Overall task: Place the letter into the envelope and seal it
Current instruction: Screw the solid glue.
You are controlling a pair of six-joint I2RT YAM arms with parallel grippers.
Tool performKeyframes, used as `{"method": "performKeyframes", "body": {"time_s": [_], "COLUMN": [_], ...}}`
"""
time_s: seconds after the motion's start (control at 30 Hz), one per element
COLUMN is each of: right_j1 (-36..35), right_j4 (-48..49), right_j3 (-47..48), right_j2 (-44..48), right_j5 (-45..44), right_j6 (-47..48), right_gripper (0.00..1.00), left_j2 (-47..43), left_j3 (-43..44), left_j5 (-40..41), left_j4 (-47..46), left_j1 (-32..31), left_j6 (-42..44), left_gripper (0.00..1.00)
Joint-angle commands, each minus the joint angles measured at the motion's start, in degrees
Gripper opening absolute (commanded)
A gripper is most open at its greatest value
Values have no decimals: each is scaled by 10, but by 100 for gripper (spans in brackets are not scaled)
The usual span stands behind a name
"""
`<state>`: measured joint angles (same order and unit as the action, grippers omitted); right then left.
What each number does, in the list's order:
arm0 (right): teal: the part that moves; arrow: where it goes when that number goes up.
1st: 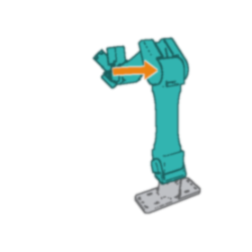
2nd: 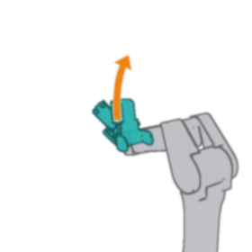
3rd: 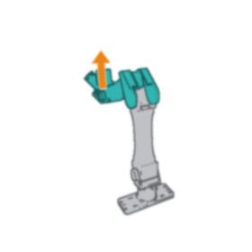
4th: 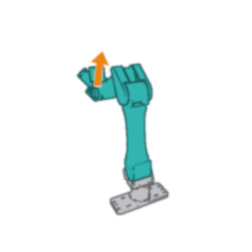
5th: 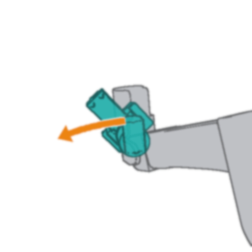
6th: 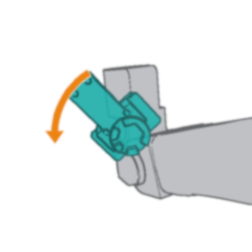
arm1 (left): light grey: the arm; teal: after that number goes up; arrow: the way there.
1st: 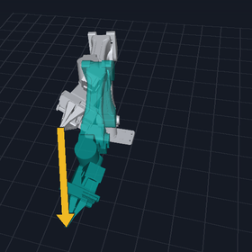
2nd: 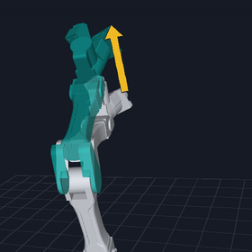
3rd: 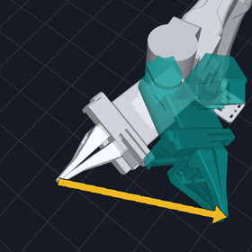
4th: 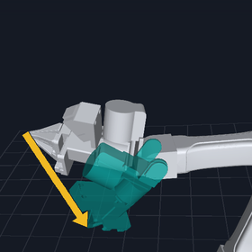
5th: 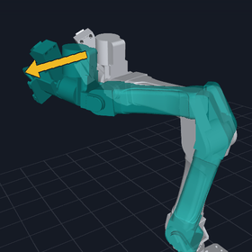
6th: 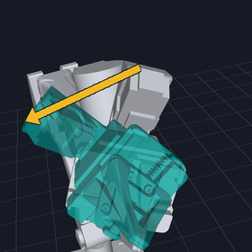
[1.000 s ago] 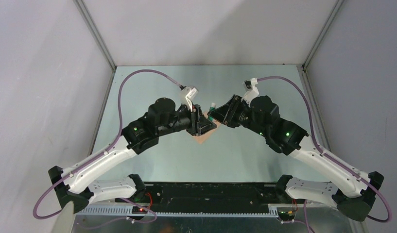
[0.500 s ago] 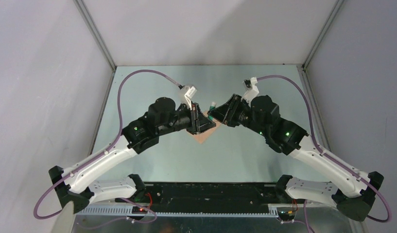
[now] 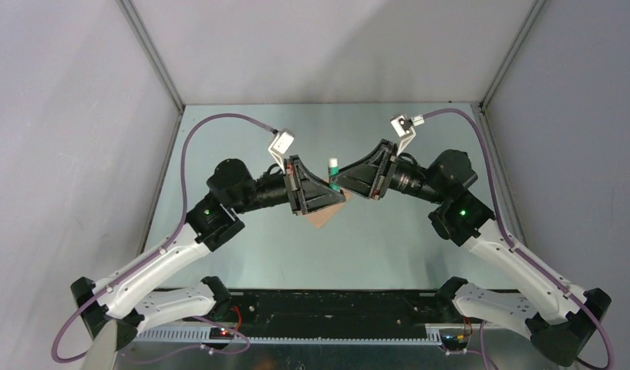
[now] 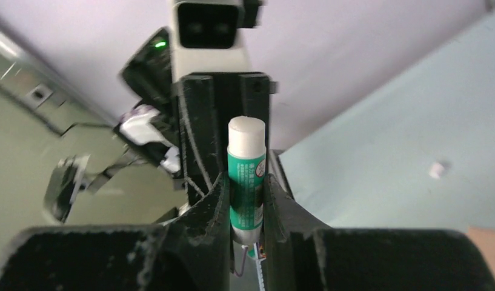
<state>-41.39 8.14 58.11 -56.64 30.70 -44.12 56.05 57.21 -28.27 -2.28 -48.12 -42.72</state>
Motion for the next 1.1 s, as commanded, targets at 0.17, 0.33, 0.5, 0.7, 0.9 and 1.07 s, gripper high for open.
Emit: {"method": "performKeyframes", "body": {"time_s": [0.17, 0.33, 0.5, 0.7, 0.9, 1.07], "right_j1": [24, 20, 17, 15, 13, 7], "right_j4": [325, 386, 368, 286, 165, 37], "right_j3": [-42, -43, -43, -43, -42, -29], "right_j2": [-21, -41, -37, -13, 30, 50], "right_j5": [236, 259, 255, 217, 103, -53], "right_j6": [-102, -145, -136, -86, -30, -34], "right_gripper": [0, 0, 0, 0, 0, 0], "left_j2": [8, 10, 10, -1, -17, -39], "left_j3": [-63, -67, -70, -63, -39, -6], "left_j5": [-184, -191, -189, -178, -156, -108], "left_j4": [-388, -435, -455, -388, -275, -125], "left_j1": [1, 5, 11, 13, 14, 18], "left_j6": [-195, -221, -241, -209, -139, -63], "left_gripper": [0, 0, 0, 11, 52, 87]}}
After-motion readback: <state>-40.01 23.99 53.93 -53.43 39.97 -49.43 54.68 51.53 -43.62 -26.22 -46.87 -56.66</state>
